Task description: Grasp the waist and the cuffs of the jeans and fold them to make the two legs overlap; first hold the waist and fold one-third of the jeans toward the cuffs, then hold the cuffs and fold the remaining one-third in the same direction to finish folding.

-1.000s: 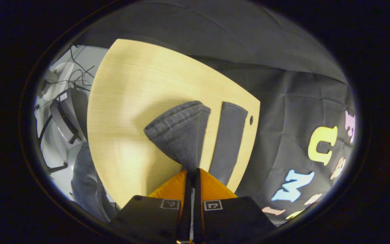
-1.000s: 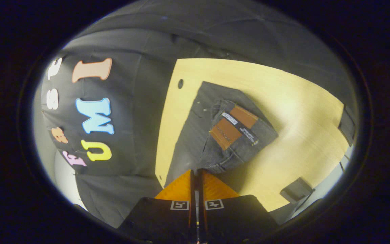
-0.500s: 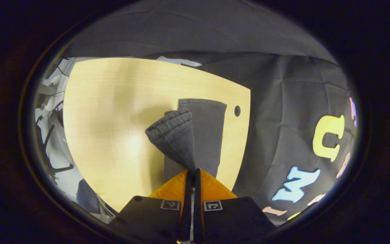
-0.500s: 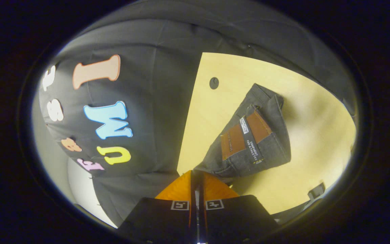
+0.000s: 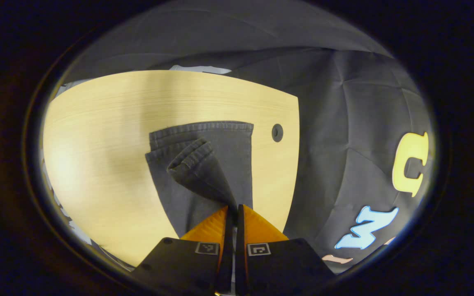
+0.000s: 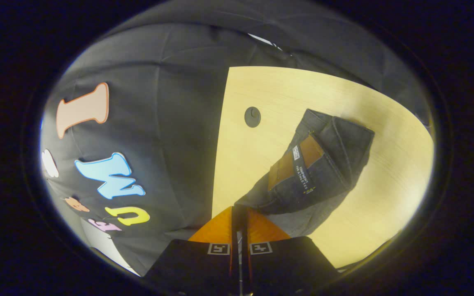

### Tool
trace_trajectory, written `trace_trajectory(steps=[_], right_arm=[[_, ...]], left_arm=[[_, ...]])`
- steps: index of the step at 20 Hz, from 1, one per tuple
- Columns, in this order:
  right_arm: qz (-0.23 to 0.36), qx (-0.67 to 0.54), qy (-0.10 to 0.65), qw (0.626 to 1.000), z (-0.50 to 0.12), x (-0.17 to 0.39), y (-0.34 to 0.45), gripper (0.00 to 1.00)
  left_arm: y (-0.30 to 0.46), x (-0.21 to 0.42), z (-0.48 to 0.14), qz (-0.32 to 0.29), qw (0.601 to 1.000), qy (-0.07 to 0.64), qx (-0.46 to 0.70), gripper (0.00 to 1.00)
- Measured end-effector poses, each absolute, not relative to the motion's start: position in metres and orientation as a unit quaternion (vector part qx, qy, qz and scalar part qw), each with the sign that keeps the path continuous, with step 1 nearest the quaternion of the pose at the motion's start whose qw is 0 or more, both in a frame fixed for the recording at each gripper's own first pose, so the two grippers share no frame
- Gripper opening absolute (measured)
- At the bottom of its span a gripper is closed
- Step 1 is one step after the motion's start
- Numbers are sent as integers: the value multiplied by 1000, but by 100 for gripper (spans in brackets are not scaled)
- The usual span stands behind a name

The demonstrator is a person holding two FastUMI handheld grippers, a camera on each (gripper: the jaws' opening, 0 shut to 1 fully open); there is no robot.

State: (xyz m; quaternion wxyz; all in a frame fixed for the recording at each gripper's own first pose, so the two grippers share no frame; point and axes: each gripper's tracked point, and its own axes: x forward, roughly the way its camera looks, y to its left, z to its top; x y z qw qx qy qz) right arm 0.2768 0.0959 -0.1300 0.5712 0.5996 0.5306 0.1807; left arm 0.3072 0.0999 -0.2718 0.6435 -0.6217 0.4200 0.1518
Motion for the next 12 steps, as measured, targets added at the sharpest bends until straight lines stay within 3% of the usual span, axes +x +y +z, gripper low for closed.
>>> trace_trajectory(steps=[1, 2, 3, 4, 5, 7, 9, 10, 11, 12], right_arm=[[177, 599, 530, 573, -138, 282, 103, 2], [174, 600, 528, 576, -144, 287, 109, 2], [173, 598, 525, 580, -151, 291, 114, 2], [170, 595, 520, 589, -156, 294, 118, 2], [169, 589, 513, 600, -162, 298, 120, 3], [170, 578, 506, 618, -172, 299, 123, 4], [163, 572, 489, 638, -177, 306, 116, 5], [162, 563, 484, 650, -178, 302, 123, 16], [164, 550, 481, 663, -178, 300, 123, 21], [164, 532, 478, 680, -182, 294, 121, 38]], left_arm=[[99, 314, -279, 147, 642, 420, -624, 11], [98, 320, -285, 145, 644, 417, -625, 4], [96, 326, -291, 143, 647, 414, -624, 11], [96, 331, -294, 143, 653, 414, -618, 5], [100, 334, -300, 149, 667, 413, -602, 11], [107, 342, -307, 154, 704, 410, -559, 0], [109, 342, -305, 148, 725, 411, -532, 0], [108, 339, -302, 140, 729, 413, -528, 8], [100, 339, -302, 130, 734, 413, -523, 2], [94, 337, -301, 123, 741, 410, -517, 10]])
